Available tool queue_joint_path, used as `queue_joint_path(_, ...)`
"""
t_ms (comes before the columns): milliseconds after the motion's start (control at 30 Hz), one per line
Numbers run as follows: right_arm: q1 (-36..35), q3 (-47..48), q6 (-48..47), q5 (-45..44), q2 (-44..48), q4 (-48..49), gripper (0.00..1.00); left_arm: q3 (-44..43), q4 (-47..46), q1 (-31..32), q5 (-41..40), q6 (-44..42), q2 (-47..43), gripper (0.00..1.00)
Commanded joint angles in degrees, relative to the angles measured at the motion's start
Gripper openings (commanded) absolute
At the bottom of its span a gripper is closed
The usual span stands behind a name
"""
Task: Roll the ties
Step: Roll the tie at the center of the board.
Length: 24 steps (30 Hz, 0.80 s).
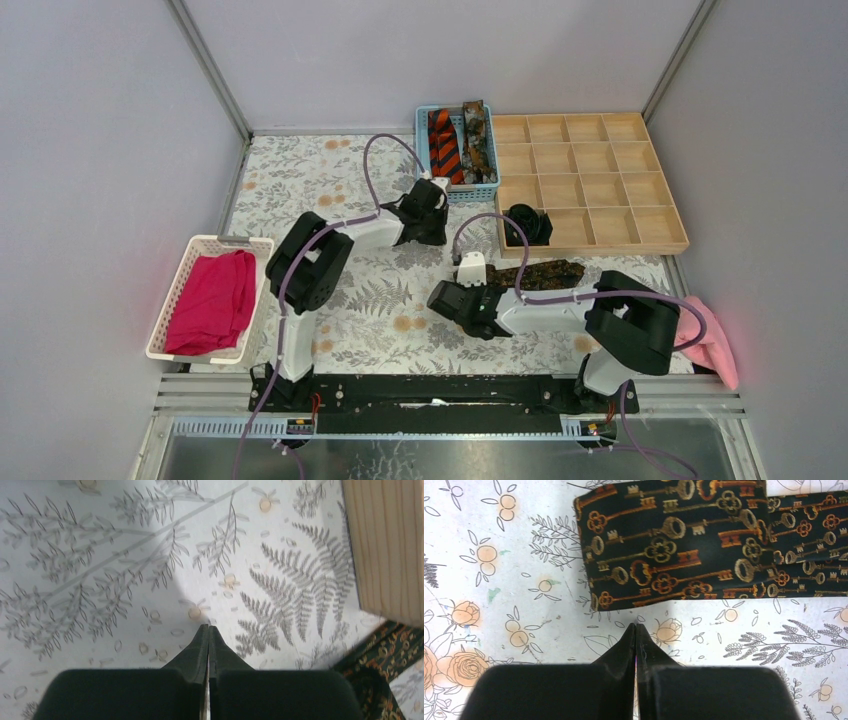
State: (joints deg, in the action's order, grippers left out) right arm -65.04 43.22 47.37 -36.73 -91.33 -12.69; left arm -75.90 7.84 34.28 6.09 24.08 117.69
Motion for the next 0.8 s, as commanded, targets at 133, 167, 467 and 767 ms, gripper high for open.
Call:
queue_joint_path(133,-0.6,3.5,-1.0,4.3,-9.2,-3.0,0.0,8.4,-2.9,2.1,6.0,-1.1,-1.0,0.0)
queue_joint_path(167,-0.5,3.9,-1.1,3.9,-9.6,-3.2,0.0,8.1,-2.6,2.4,6.6,-1.5,-0.8,0.0)
queue_joint_path(467,1.4,6.6,-2.7,0.8,-10.1,-5.5,0.0,9.2,-3.9,4.3,16.5,-3.9,-1.5,0.0)
queue_joint_path(767,0.7,7.2,-2.8,0.4,-7.5,-7.9,0.0,8.8,-3.0,4.3,23.1,-6.0,0.8,0.0)
